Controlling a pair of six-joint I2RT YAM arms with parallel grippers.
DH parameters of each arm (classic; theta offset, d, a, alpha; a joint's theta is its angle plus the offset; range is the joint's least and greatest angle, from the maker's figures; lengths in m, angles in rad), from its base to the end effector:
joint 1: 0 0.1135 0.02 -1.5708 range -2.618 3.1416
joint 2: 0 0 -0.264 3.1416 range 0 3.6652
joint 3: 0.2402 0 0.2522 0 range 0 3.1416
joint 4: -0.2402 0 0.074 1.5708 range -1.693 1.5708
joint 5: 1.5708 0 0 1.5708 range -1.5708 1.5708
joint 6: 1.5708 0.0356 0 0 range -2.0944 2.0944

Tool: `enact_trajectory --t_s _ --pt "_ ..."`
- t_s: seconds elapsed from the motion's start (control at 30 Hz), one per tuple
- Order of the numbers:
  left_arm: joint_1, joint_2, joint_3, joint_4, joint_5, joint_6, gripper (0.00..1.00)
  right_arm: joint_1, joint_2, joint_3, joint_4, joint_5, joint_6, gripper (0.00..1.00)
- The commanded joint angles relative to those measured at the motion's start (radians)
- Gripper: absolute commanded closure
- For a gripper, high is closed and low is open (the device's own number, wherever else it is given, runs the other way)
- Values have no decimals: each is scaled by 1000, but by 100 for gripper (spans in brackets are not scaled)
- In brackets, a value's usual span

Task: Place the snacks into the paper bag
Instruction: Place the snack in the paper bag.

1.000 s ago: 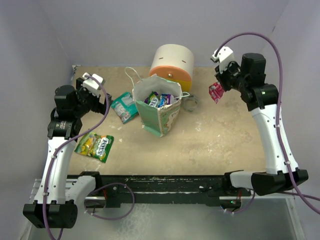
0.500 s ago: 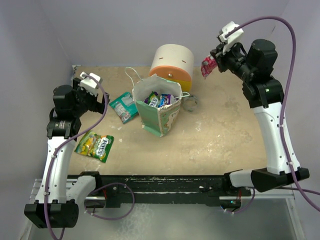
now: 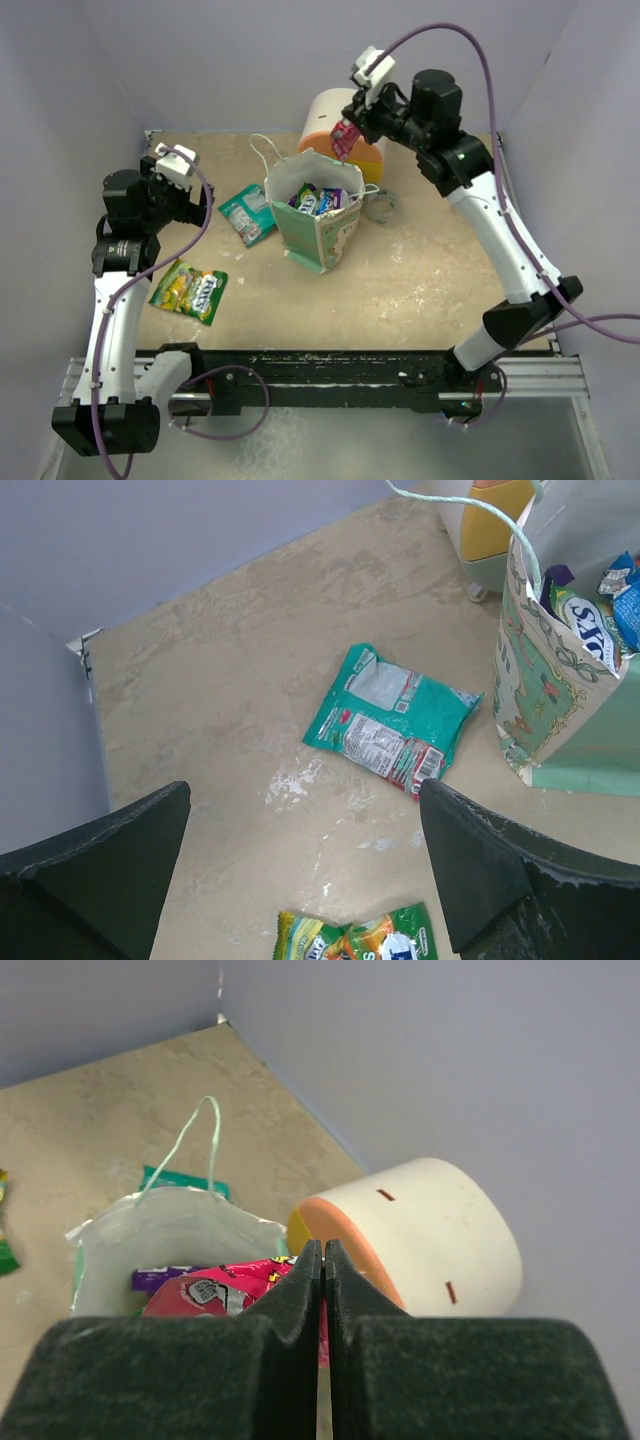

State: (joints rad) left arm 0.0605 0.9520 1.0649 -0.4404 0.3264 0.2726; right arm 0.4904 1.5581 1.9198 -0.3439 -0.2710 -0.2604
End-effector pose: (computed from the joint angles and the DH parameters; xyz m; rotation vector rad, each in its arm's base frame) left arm 0.2058 0.0010 0.3811 0.4169 1.8344 -0.0815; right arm 0.2891 0.1652 0.5222 -0.7694 1.3649 0.3915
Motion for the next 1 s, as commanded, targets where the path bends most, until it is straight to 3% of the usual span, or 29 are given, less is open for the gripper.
enact_trajectory --t_s 0.0,0.4,0.97 --pt "12 -10 -4 26 -25 5 1 75 34 51 45 39 -6 100" --pt "13 -17 -8 11 -32 11 1 160 160 -5 12 65 -74 100" --pt "15 -38 -30 22 -23 13 1 180 145 -189 -63 71 -149 100"
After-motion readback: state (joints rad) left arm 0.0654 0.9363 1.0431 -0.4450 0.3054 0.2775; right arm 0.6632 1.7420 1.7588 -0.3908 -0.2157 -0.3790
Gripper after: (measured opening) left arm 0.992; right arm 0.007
